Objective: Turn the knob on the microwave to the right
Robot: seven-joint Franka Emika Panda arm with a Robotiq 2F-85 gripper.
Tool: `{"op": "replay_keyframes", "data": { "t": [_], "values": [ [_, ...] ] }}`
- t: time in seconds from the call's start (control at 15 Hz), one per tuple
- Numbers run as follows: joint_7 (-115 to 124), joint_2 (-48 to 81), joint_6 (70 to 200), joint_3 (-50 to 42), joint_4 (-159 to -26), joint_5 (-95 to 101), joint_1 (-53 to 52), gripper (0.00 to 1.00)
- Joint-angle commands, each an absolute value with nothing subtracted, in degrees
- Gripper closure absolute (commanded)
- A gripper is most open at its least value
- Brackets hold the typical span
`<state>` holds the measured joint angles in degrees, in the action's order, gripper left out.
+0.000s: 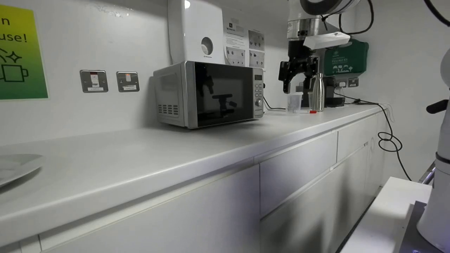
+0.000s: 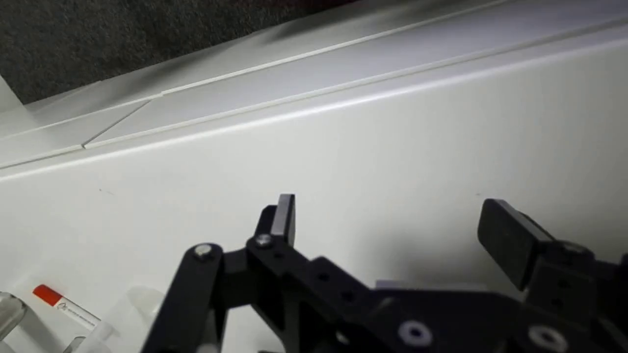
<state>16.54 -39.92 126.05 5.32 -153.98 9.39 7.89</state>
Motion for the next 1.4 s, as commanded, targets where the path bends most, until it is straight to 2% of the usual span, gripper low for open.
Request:
{"op": "replay_keyframes", "data": {
  "t": [0.0,0.33,0.6,0.93,1.33],
  "values": [
    [17.1,-39.2,127.5,5.2,-154.0,9.5,8.2,0.00],
    [17.5,-38.3,128.7,5.1,-154.1,9.6,8.8,0.00],
    [20.2,-36.3,138.1,6.4,-155.7,12.9,11.6,0.00],
    [26.3,-29.5,153.4,10.0,-156.6,22.4,20.2,0.00],
    [34.5,-23.1,164.1,16.0,-155.5,32.6,30.3,0.00]
  ]
}}
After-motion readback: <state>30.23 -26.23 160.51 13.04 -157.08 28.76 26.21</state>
